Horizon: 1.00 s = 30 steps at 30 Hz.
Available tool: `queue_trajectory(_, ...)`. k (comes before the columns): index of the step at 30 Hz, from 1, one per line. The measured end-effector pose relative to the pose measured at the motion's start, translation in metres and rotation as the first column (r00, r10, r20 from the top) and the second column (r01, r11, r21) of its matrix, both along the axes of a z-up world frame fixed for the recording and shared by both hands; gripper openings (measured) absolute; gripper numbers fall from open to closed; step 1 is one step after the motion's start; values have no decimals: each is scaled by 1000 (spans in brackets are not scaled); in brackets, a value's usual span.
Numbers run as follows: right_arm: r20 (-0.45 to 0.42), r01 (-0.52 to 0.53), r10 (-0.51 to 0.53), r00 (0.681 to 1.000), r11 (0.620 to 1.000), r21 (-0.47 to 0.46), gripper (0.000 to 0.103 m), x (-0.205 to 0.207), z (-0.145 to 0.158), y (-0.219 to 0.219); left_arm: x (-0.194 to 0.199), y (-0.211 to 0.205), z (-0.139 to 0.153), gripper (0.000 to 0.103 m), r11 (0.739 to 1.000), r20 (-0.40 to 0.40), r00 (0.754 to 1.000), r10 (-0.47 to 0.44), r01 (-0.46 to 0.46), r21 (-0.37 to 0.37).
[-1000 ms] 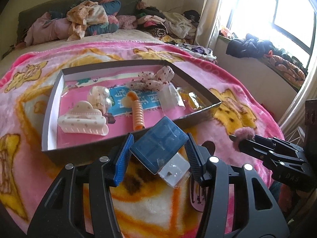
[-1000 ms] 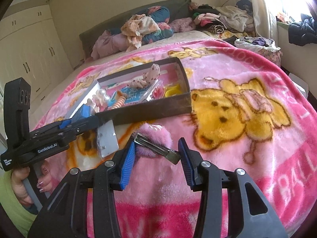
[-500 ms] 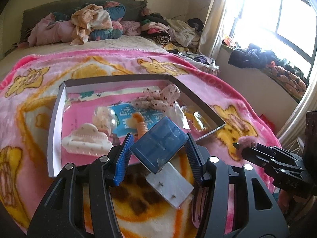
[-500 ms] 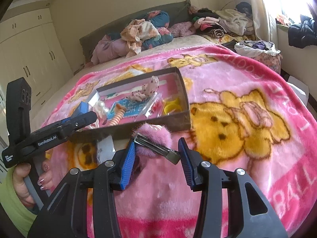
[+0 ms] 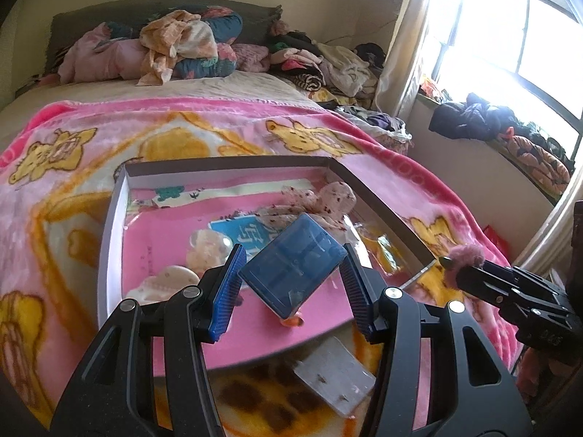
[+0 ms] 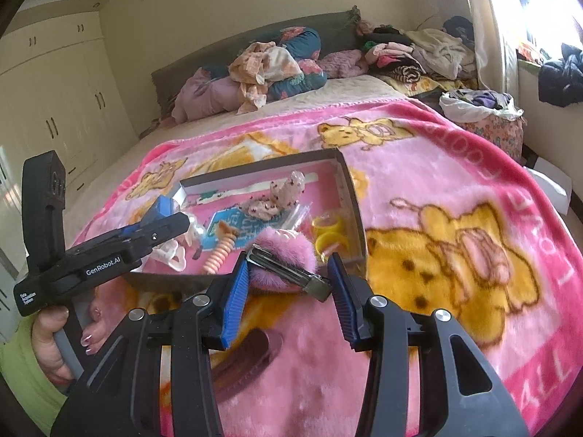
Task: Organize jewelry
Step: 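Carry blue case into box and open left tool while right tool drops pom-pom clip inside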
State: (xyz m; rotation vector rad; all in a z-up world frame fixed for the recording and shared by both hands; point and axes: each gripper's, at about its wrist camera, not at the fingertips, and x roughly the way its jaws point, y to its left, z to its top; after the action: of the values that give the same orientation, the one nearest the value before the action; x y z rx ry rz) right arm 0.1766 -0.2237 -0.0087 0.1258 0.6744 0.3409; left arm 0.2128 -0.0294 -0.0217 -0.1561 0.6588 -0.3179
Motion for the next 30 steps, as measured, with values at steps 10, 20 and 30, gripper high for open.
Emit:
queue_trajectory(10, 7, -20, 20, 1000, 1000, -19, 41, 24, 6, 14, 17, 13, 2, 44, 999, 2, 1000, 31, -31, -12)
queue_trajectory(20, 4, -37, 37, 999, 998, -51, 41, 45, 5, 28, 31, 22, -5, 44, 998, -22, 998, 53, -53, -26)
queue_trajectory(30, -18, -66, 65, 998, 993, -94, 41, 68, -4, 43, 43, 31, -15, 44, 997, -47, 996, 79, -80, -16)
